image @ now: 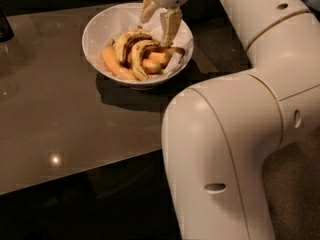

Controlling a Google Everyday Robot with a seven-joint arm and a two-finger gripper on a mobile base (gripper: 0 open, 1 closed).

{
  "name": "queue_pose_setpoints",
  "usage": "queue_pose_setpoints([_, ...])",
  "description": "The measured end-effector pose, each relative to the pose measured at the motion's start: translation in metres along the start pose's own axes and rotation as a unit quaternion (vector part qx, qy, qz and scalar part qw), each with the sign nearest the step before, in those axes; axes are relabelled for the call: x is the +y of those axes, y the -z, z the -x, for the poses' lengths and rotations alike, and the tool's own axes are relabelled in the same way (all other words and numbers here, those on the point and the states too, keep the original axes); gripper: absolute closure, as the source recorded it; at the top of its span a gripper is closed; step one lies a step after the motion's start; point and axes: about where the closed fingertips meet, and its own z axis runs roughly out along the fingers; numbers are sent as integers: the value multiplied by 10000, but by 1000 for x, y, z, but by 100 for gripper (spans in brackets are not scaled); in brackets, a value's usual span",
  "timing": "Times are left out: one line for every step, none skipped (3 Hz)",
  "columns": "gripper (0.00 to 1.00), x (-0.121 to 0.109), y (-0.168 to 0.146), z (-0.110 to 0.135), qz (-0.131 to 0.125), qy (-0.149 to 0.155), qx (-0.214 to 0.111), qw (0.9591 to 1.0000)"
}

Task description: Pick banana from white bowl

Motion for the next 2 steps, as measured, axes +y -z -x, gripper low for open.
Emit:
queue_pose_setpoints([41, 1, -4, 5, 62, 21, -41, 10000])
queue_pose_setpoints([41, 3, -10, 7, 139, 33, -76, 9999])
